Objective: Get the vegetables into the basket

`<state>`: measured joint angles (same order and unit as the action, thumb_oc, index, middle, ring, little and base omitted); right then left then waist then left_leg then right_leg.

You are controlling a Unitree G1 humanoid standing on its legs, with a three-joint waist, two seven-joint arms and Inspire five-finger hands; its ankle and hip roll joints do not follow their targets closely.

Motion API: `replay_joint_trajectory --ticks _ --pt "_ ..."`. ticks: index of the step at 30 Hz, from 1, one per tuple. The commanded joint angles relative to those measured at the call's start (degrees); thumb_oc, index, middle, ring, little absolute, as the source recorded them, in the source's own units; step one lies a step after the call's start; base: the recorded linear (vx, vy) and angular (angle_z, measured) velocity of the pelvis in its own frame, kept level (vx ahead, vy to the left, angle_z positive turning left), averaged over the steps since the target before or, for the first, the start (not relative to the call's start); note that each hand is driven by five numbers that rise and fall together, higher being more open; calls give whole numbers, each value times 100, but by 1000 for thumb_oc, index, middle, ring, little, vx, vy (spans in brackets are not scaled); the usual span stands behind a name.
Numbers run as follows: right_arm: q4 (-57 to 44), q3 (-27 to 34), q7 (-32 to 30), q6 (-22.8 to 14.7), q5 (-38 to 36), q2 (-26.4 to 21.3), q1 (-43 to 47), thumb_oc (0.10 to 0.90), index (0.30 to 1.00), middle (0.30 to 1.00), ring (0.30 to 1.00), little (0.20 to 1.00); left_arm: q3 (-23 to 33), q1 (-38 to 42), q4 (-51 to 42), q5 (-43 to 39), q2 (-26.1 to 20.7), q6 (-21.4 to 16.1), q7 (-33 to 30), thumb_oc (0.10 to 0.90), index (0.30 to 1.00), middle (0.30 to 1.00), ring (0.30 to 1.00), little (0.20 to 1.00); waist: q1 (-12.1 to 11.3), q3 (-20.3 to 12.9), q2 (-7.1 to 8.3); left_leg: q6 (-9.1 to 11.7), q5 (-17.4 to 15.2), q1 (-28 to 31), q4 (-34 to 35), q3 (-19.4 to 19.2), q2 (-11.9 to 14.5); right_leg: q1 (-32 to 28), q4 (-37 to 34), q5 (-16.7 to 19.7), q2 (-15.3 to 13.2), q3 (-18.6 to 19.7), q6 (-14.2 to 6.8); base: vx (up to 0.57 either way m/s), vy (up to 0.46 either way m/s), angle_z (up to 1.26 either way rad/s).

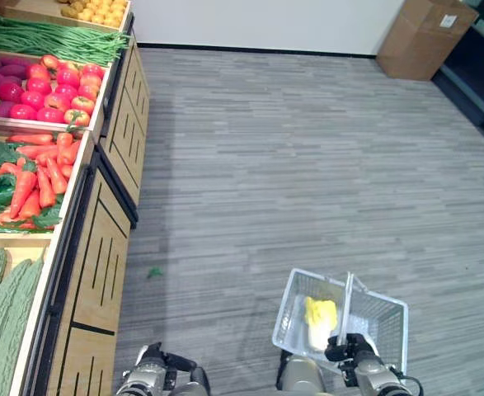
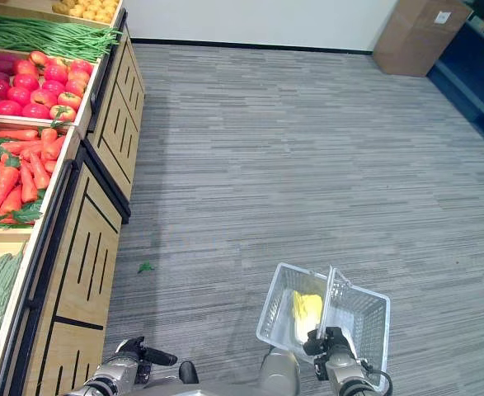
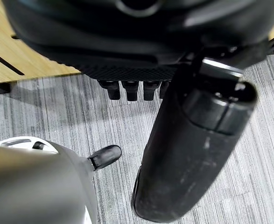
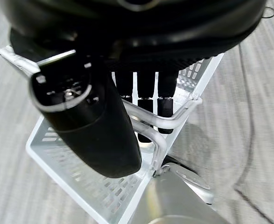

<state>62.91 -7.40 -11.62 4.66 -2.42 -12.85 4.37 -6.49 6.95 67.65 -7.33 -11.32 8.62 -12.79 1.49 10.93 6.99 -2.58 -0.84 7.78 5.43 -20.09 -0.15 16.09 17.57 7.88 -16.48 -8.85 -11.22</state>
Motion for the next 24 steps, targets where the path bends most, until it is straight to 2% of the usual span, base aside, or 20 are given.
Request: replay_joint_trajectory --ticks 1,3,4,6,8,11,12,15,17,18,19,20,21,24 --pt "273 -335 34 85 85 -36 -82 400 300 300 300 300 149 183 -41 -174 -46 -135 -87 900 1000 1000 1000 1000 55 198 -98 292 -265 -40 -133 360 171 -338 -711 161 296 -81 -152 114 -51 24" --pt "185 -399 30 73 137 -41 -115 400 300 300 300 300 180 190 -24 -201 -39 -138 -94 900 1000 1000 1000 1000 143 215 -40 351 -282 39 -67 414 171 -157 -1263 361 425 -87 -185 275 -103 35" --pt "179 -443 24 66 191 -7 -178 400 300 300 300 300 167 237 -2 -157 17 -142 -118 900 1000 1000 1000 1000 322 185 -1 448 -397 154 -43 492 165 102 -1723 530 637 -140 -212 318 -107 21" --pt "166 -432 19 54 167 4 -220 400 300 300 300 300 164 239 24 -170 71 -139 -108 900 1000 1000 1000 1000 378 149 -6 489 -471 242 -43 519 165 149 -1693 549 655 -233 -191 302 -134 25" --pt "219 -430 9 27 129 -10 -260 400 300 300 300 300 118 212 62 -161 143 -140 -92 900 1000 1000 1000 1000 437 51 -61 546 -529 346 -43 586 197 36 -1661 478 707 -231 -64 254 -167 59" --pt "245 -394 -15 -11 14 -66 -277 400 300 300 300 300 122 177 145 -303 246 -140 -85 900 1000 1000 1000 1000 525 -92 -234 686 -510 465 -54 669 458 -104 -1624 338 878 -304 66 224 -174 29" --pt "241 -395 -15 -9 14 -69 -282 400 300 300 300 300 121 174 146 -305 249 -141 -85 900 1000 1000 1000 1000 532 -95 -242 690 -511 465 -53 675 467 -108 -1624 333 883 -314 68 148 -119 23" --pt "244 -428 -11 -40 4 -168 -274 400 300 300 300 300 231 142 210 -633 356 -147 -37 900 1000 1000 1000 1000 581 -136 -391 826 -465 368 -368 737 697 -184 -1570 94 1008 -429 232 190 -195 17" --pt "369 -447 6 -47 -43 -245 -230 400 300 300 300 300 306 158 245 -858 425 -213 2 900 1000 1000 1000 1000 591 -129 -510 1012 -134 192 -842 807 899 -301 -1569 -97 1143 -522 396 249 -269 23" --pt "314 -521 60 -35 24 -251 -262 400 300 300 300 300 366 161 229 -1044 440 -217 31 900 1000 1000 1000 1000 559 -86 -521 1129 271 11 -1354 866 1061 -489 -1604 -249 1286 -538 558 203 -264 5" --pt "315 -536 76 -31 42 -278 -279 400 300 300 300 300 376 158 198 -1091 441 -227 30 900 1000 1000 1000 1000 534 -42 -500 1168 485 -114 -1671 916 1122 -601 -1626 -319 1335 -544 636 145 -207 -17" --pt "315 -535 77 -31 42 -278 -279 400 300 300 300 300 376 158 197 -1092 441 -226 29 900 1000 1000 1000 1000 541 -38 -503 1176 477 -126 -1694 929 1132 -607 -1630 -320 1341 -553 642 136 -209 -20" --pt "311 -531 98 -19 29 -300 -305 400 300 300 300 300 400 177 182 -1223 444 -217 25 900 1000 1000 1000 1000 477 46 -411 1180 763 -417 -2300 1027 1147 -787 -1645 -460 1398 -540 796 91 -144 -18" --pt "326 -529 109 -8 46 -331 -333 400 300 300 300 300 446 194 207 -1323 461 -238 -7 900 1000 1000 1000 1000 446 122 -353 1122 836 -623 -2562 1069 1139 -941 -1674 -611 1438 -535 871 130 -131 -5"
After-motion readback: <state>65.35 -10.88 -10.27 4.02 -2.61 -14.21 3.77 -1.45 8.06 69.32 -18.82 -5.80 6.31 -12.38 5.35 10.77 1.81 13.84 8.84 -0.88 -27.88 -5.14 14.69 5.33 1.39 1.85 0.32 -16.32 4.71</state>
